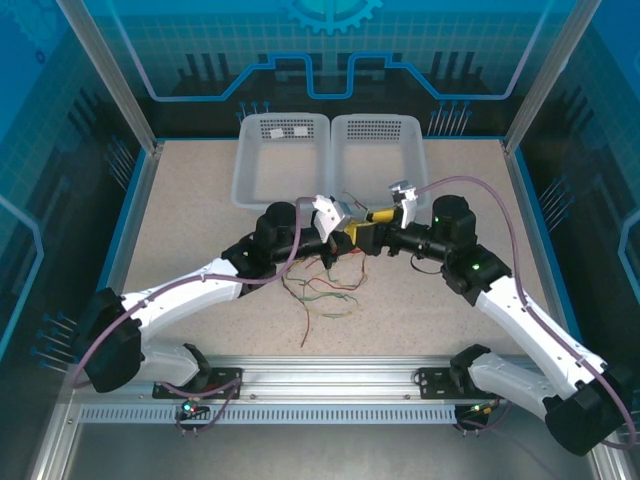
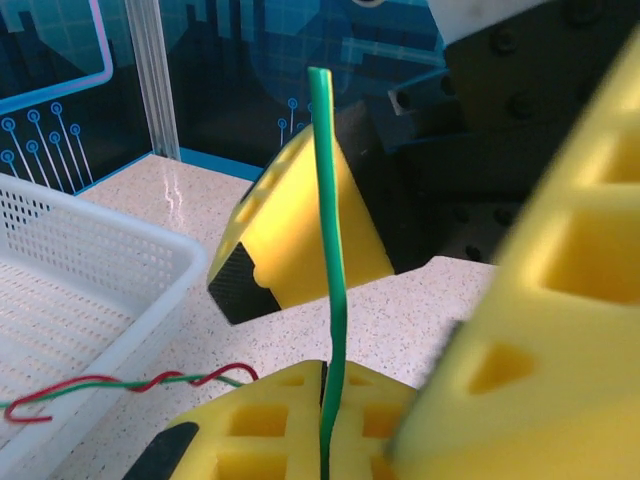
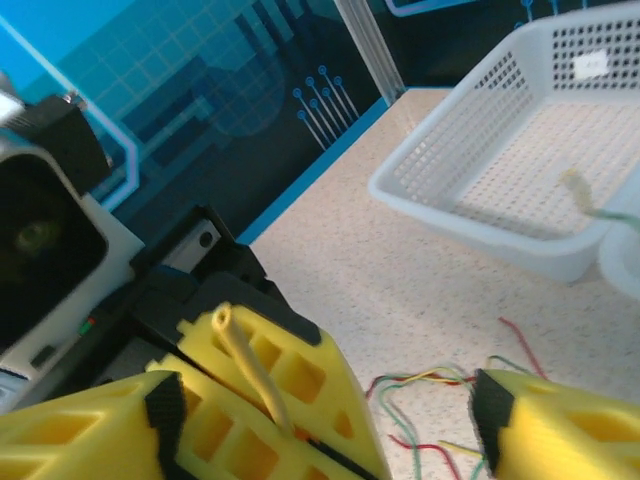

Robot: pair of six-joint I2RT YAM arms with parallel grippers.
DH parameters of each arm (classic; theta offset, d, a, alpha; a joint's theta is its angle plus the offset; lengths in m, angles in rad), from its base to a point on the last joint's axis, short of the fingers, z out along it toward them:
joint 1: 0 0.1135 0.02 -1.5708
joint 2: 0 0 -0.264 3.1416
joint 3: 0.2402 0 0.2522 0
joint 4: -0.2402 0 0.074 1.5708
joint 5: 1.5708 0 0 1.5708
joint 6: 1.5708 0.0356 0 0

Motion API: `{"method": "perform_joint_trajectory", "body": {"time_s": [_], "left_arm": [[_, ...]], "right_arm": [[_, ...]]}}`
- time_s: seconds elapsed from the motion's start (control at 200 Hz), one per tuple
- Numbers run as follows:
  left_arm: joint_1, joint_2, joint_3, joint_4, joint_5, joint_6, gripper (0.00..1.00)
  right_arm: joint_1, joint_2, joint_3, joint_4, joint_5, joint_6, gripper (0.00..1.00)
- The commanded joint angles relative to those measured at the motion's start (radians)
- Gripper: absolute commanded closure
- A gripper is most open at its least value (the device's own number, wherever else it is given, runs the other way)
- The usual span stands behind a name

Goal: Untangle the cables

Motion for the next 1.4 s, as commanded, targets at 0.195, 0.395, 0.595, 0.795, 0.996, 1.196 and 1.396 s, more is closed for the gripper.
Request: {"method": "perform_joint_trajectory", "body": {"time_s": [0.195, 0.395, 0.595, 0.795, 0.996, 1.196, 1.396], "left_arm": [[-0.002, -0.02, -0.013, 0.052, 0.035, -0.02, 1.0], [-0.003, -0.026, -0.046, 0.094, 0.0, -0.022, 0.11], [0.002, -0.091, -0.153, 0.246, -0.076, -0.033, 0.01], [0.019, -0.13, -0.166, 0.17, -0.013, -0.01, 0.01], [0.02, -0.141, -0.176, 0.083, -0.037, 0.101, 0.01], [0.018, -0.07, -0.12, 0.019, 0.077, 0.152, 0.01], [0.006, 0.023, -0.084, 0.047, 0.093, 0.153, 0.01]], "right_arm": [[0.001, 0.036, 0.012, 0.1, -0.004, 0.023, 1.0], [0.002, 0.018, 0.017, 0.057, 0.08, 0.022, 1.0], [0.002, -0.063, 0.012, -0.031, 0.364, 0.005, 1.0], [0.0, -0.095, 0.002, -0.074, 0.469, -0.013, 1.0], [0.002, -0.092, 0.008, -0.083, 0.447, -0.006, 1.0], [0.005, -0.089, 0.009, -0.079, 0.44, 0.001, 1.0], [0.014, -0.086, 0.006, -0.07, 0.427, 0.012, 1.0]]}}
